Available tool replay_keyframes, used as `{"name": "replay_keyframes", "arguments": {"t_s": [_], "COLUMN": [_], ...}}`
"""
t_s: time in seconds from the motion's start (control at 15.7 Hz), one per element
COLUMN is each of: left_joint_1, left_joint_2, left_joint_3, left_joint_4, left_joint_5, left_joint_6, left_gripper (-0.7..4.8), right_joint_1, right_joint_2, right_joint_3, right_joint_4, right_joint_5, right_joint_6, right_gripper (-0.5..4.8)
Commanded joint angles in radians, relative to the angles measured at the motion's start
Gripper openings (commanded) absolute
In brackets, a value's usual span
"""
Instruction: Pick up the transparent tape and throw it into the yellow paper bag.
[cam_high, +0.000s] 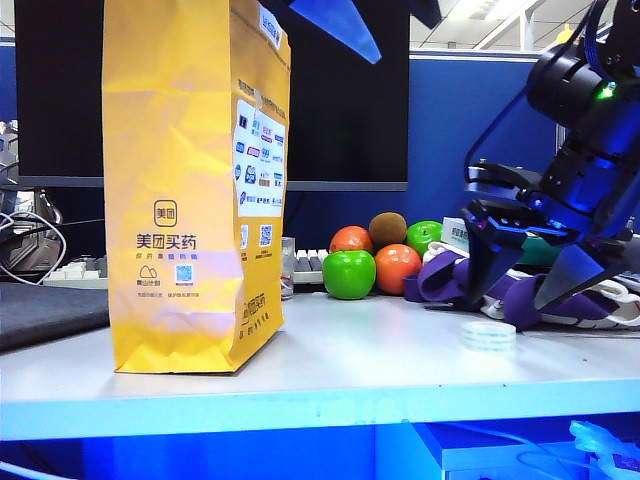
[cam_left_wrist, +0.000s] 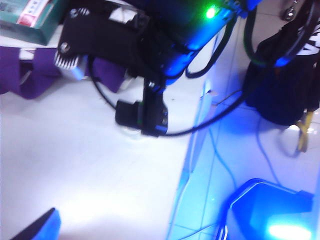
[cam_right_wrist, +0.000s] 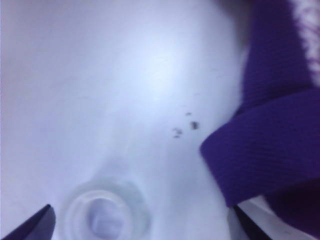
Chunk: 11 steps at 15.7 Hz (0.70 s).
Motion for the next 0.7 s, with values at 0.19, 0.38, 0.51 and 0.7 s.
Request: {"name": "replay_keyframes", "arguments": {"t_s": [0.19, 0.38, 0.51, 0.7], "left_joint_1": [0.000, 0.000, 0.000, 0.000], "left_joint_2": [-0.002, -0.002, -0.002, -0.002], "left_joint_3": [0.004, 0.005, 0.005, 0.005], "left_joint_4": [0.030, 0.031, 0.030, 0.030], "left_joint_5": [0.029, 0.054, 0.054, 0.054], "left_joint_6": [-0.001, -0.007, -0.009, -0.011], "left_gripper": [4.39, 4.39, 4.39, 4.39], "right_joint_1": [0.012, 0.017, 0.022, 0.022], "right_joint_2": [0.046, 0.106, 0.115, 0.114], "right_joint_3": [0.004, 0.004, 0.003, 0.004], "right_joint_4": [-0.020, -0.034, -0.033, -0.037], "right_joint_5": [-0.035, -0.072, -0.072, -0.071], "right_joint_6": [-0.008, -0.007, -0.007, 0.001], "right_gripper": [4.79, 4.79, 4.79, 4.79]}}
